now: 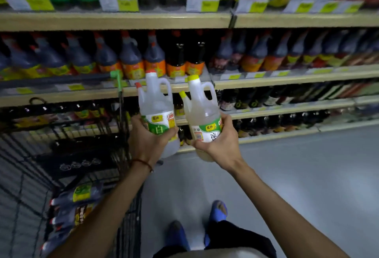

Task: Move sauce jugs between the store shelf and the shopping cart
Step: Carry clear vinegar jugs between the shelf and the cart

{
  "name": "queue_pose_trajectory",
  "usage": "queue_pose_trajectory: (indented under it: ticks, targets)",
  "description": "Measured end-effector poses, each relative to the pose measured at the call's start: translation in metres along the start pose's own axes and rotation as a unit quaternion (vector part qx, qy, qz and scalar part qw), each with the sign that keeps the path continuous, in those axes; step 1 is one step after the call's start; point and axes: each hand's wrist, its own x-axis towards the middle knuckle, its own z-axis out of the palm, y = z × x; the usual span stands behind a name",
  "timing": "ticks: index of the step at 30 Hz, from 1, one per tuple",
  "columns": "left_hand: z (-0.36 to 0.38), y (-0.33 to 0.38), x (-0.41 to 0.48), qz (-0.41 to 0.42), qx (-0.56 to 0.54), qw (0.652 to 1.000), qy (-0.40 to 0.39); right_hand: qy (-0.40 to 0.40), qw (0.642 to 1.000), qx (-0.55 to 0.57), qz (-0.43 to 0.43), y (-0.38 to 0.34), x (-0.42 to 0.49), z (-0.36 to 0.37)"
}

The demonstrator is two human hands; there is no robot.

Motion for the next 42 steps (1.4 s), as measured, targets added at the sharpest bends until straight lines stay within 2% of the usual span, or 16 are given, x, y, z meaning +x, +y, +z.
queue_pose_trajectory:
  ticks: [14,27,42]
  targets:
    - [0.186,0.104,-0.035,0.121,0.03,0.98,-0.155,0.182,0.979,0.054,0.072,0.072,0.013,-0.172]
    - [0.437,0.216,-0.109,0.158,0.017,0.963,-0.218,0.229,0.96,0.106,0.119,0.169,0.073,-0.399]
    - [0.733,0.327,-0.122,0.194,-0.012,0.918,-0.345,0.374,0.905,0.113,0.17,0.273,0.186,-0.632]
